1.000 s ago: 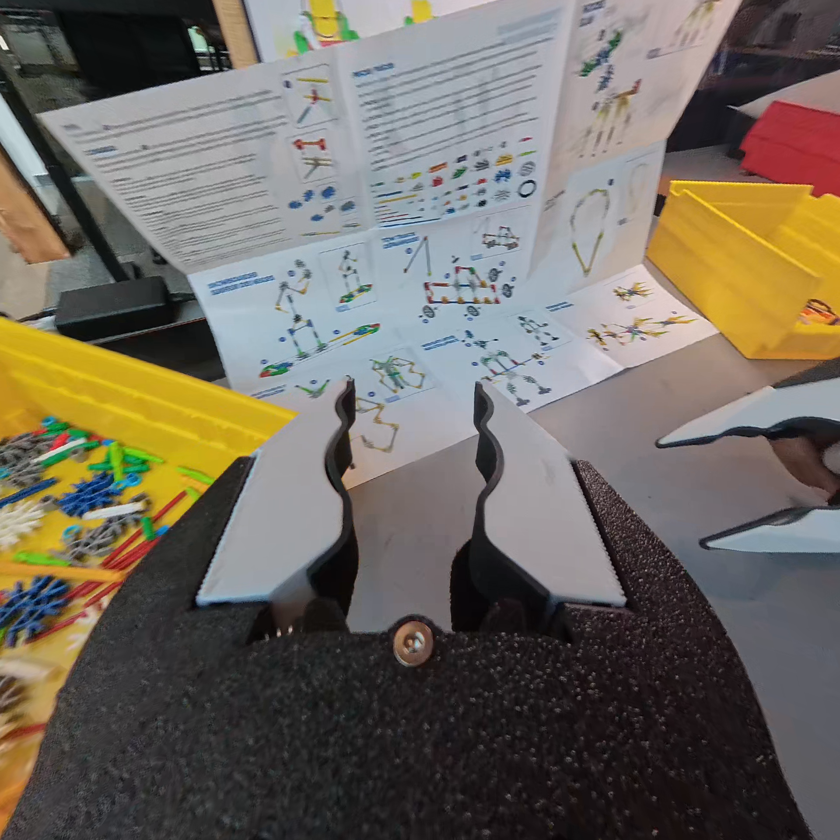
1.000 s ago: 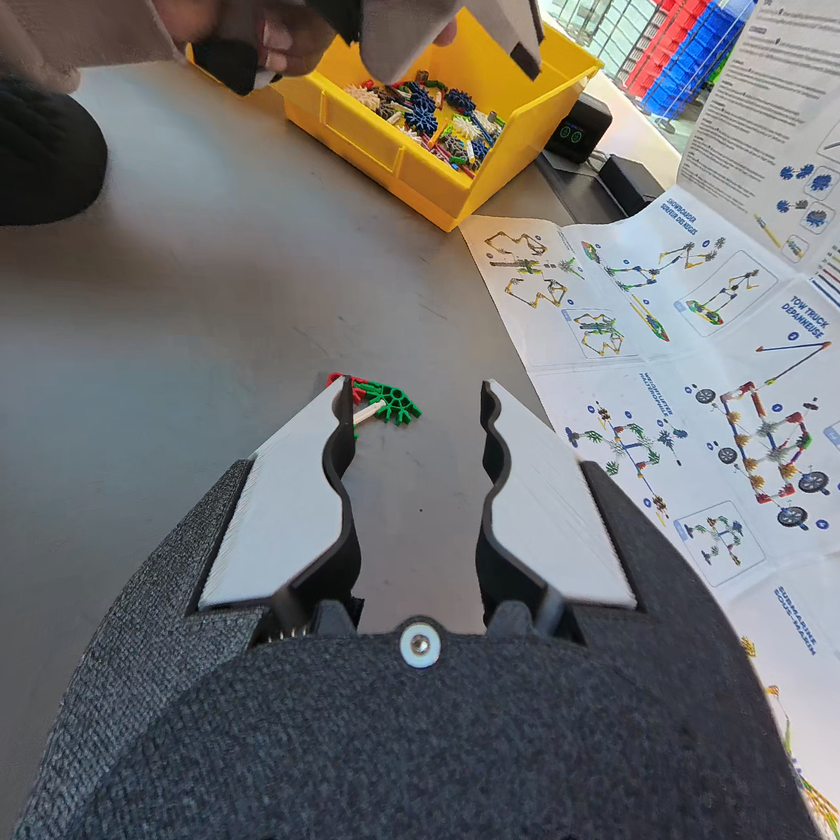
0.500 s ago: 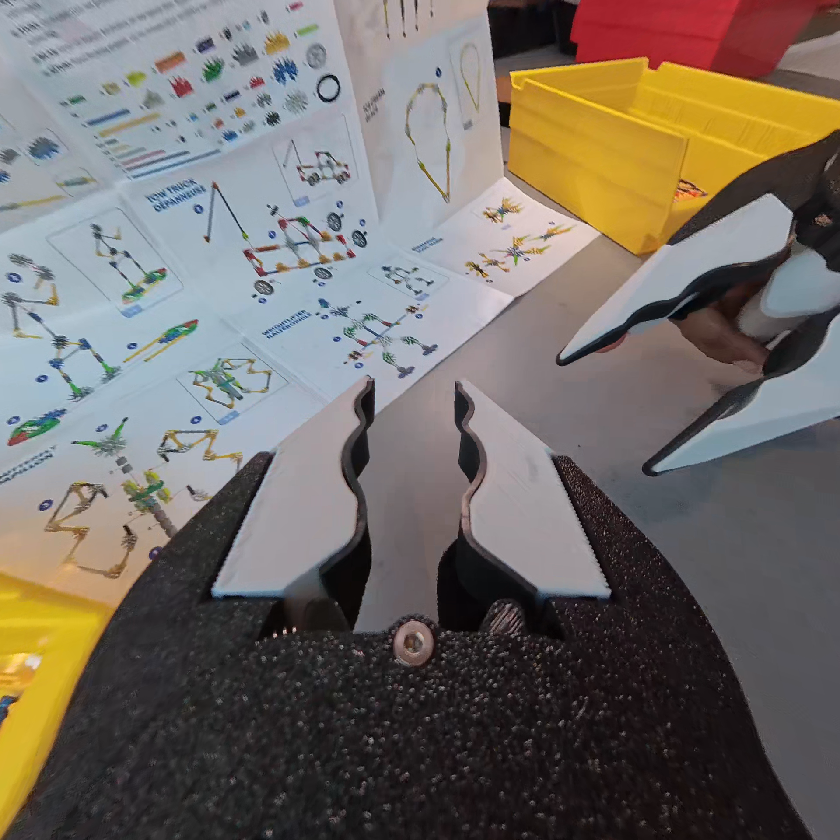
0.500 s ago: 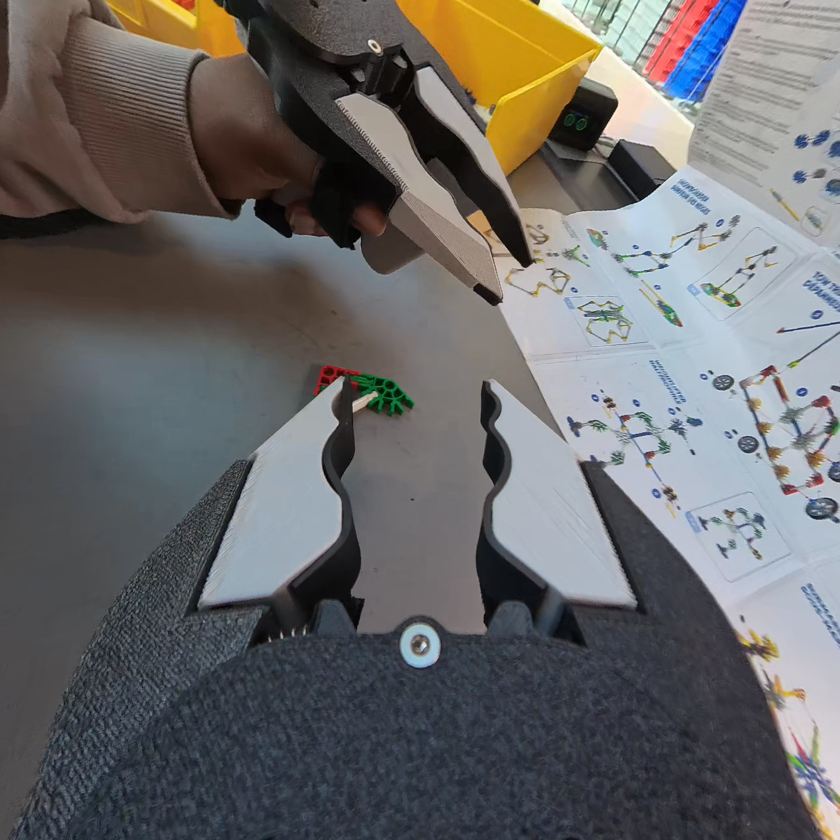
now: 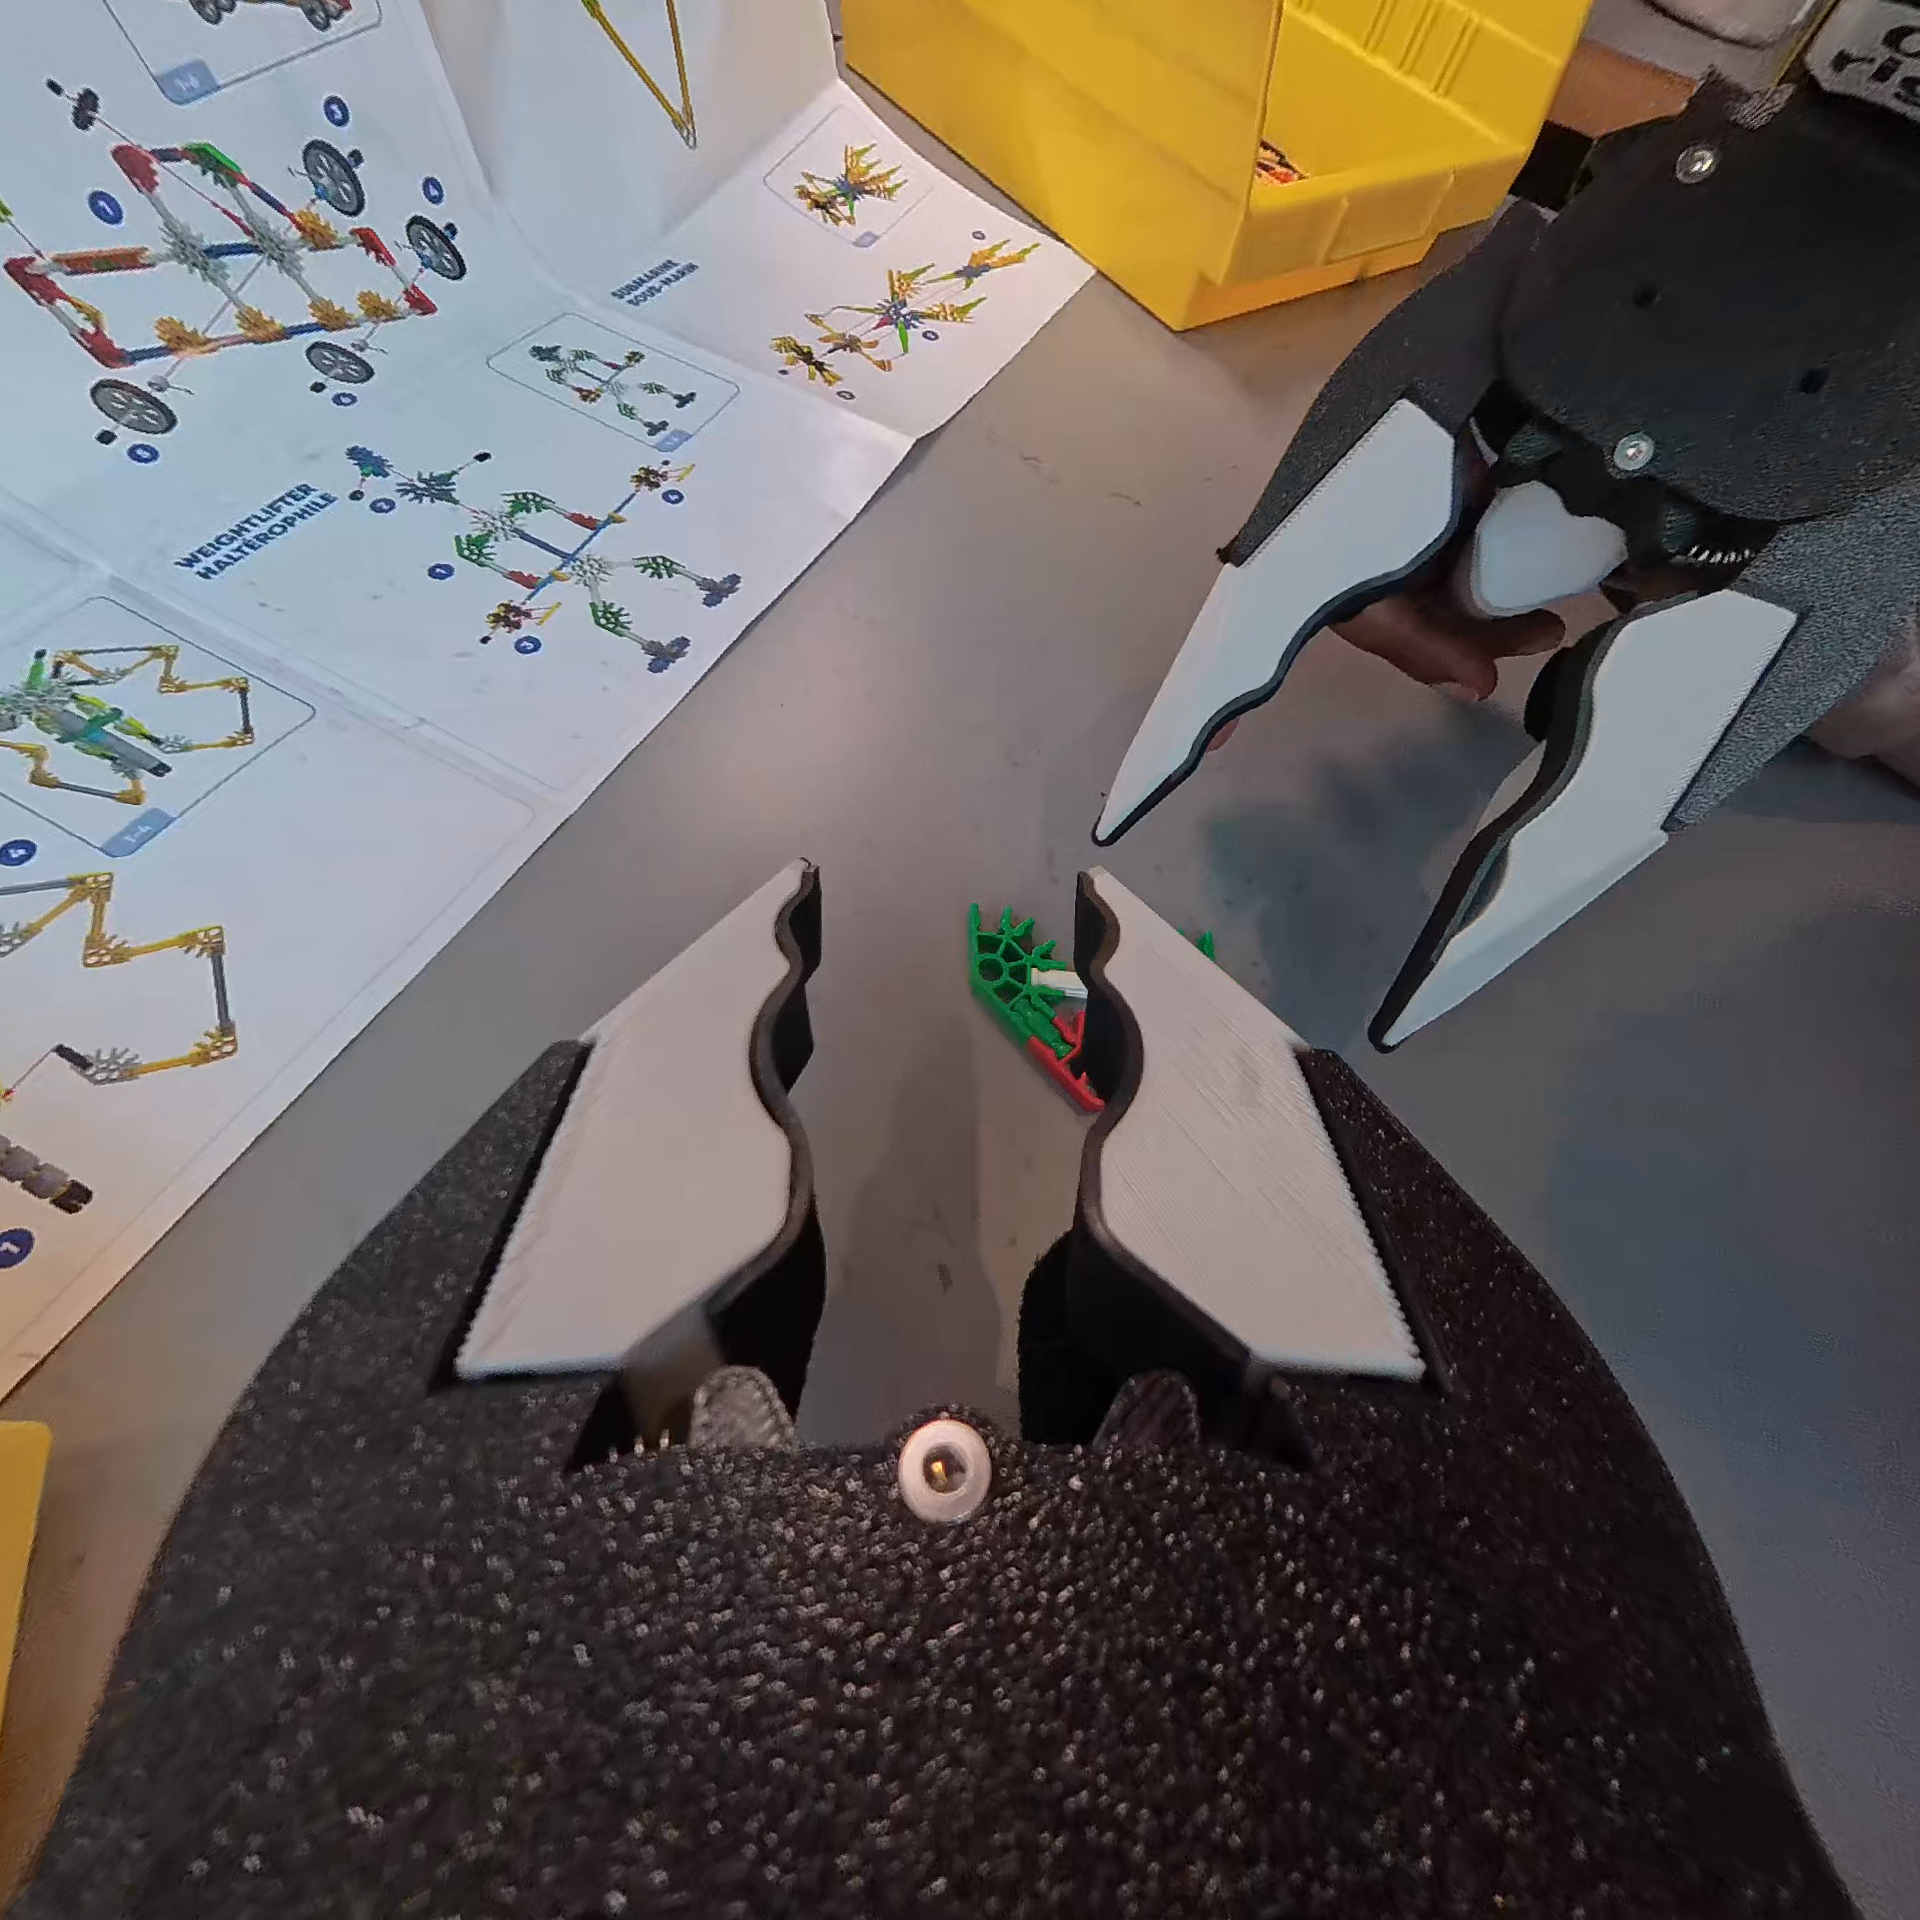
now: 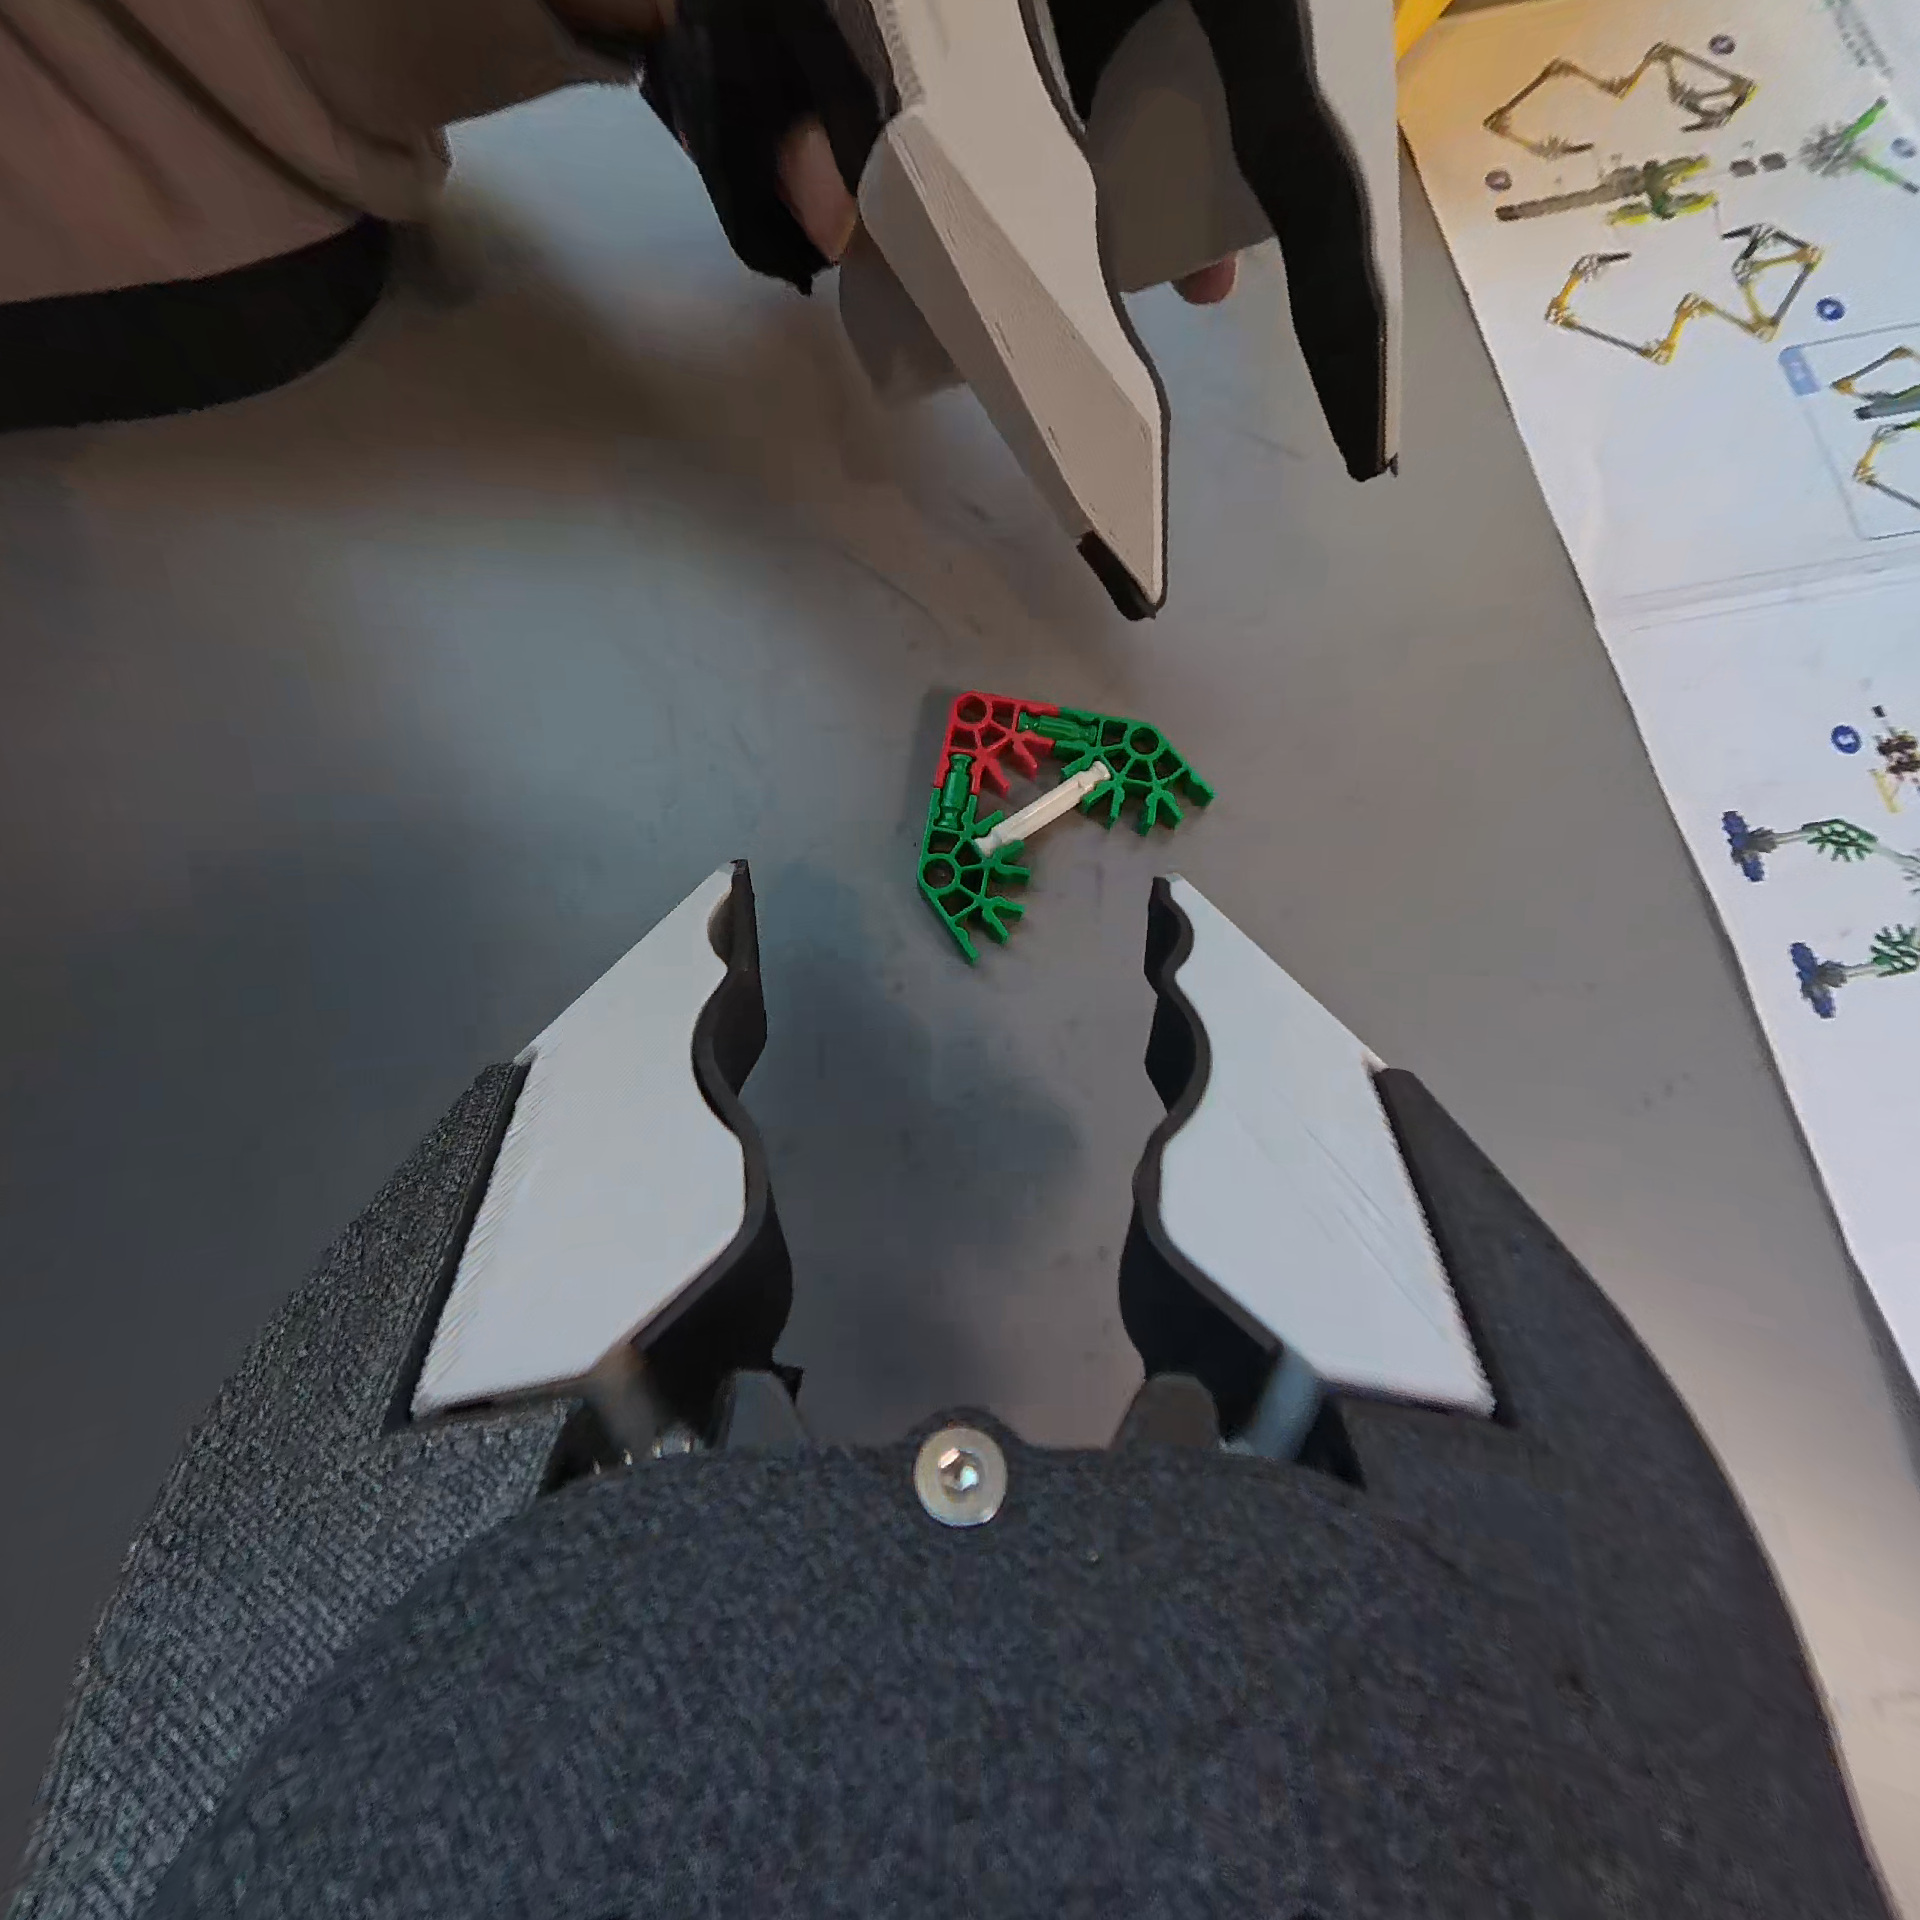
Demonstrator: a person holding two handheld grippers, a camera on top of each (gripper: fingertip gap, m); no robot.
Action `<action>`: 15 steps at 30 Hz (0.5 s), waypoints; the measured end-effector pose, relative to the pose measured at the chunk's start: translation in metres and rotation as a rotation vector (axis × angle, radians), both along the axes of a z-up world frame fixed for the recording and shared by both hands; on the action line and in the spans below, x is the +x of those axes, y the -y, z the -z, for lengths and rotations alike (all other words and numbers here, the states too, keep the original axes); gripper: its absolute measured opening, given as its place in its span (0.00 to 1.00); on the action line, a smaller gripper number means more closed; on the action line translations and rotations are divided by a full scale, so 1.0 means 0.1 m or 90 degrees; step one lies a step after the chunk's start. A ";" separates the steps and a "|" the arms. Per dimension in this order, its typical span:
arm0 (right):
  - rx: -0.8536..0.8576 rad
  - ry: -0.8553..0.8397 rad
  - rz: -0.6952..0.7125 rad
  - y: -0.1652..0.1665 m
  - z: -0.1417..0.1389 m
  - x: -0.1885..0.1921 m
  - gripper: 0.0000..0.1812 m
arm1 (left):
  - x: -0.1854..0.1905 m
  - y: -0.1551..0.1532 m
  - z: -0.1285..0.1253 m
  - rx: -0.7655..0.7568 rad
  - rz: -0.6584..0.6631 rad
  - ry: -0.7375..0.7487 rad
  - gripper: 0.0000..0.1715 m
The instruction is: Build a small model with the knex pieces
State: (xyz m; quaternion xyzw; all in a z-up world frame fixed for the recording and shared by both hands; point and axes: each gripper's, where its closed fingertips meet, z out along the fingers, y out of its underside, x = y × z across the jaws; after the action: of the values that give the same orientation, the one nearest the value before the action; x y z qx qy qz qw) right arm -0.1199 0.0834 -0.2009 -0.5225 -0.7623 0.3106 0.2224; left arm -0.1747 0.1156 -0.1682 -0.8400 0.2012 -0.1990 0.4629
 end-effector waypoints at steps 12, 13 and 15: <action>0.044 0.031 -0.017 -0.02 0.17 -0.22 0.11 | 0.03 0.04 0.11 -0.025 0.005 0.048 0.27; 0.067 0.019 -0.027 -0.01 0.17 -0.23 0.11 | 0.03 0.05 0.13 -0.035 0.005 0.062 0.27; 0.097 -0.002 -0.033 -0.01 0.16 -0.25 0.11 | 0.05 0.07 0.13 -0.050 0.015 0.084 0.27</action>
State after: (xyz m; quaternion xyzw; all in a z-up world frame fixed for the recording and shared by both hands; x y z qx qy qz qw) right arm -0.1454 0.0840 -0.2164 -0.4834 -0.7968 0.2578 0.2547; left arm -0.1700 0.1085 -0.1812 -0.8402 0.1724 -0.2673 0.4393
